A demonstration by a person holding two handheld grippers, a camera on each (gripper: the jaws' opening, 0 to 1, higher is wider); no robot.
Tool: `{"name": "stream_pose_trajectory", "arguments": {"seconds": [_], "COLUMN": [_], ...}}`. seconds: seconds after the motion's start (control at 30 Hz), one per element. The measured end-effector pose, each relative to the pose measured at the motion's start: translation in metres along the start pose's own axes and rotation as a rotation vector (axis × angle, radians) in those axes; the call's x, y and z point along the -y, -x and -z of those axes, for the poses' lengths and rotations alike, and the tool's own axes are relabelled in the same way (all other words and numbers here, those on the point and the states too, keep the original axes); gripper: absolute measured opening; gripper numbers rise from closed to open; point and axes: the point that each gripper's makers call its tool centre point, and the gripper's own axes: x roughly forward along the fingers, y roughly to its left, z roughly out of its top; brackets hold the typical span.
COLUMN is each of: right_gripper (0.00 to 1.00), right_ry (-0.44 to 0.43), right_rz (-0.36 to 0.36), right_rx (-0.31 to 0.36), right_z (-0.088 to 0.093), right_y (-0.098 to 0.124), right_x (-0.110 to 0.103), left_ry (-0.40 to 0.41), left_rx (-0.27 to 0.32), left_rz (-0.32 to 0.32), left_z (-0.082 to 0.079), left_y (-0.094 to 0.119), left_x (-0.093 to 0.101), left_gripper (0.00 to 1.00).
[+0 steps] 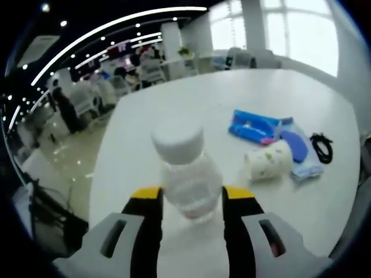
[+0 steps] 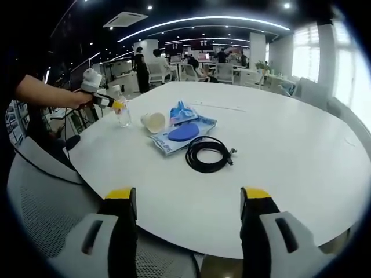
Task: Arrange the tabletop items into an orderly group along one side of the table until the central work area is clear of visible clutter.
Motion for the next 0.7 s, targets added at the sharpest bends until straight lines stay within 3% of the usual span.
{"name": "stream_pose_trajectory", "arguments": {"seconds": [0.7], "right_gripper": [0.72], "right_ry": [0.004], "right_rz": [-0.005], "right_rx": [-0.002], "right_z": [0.0003], "right_y": [0.0005], "right_x": [-0.0007], "left_ry": [-0.033], "left_rx": [-0.007], "left_rz": [0.009], "left_z": [0.001], "left_y": [0.0029], "left_x": [0.0002], "left_gripper": [0.36]}}
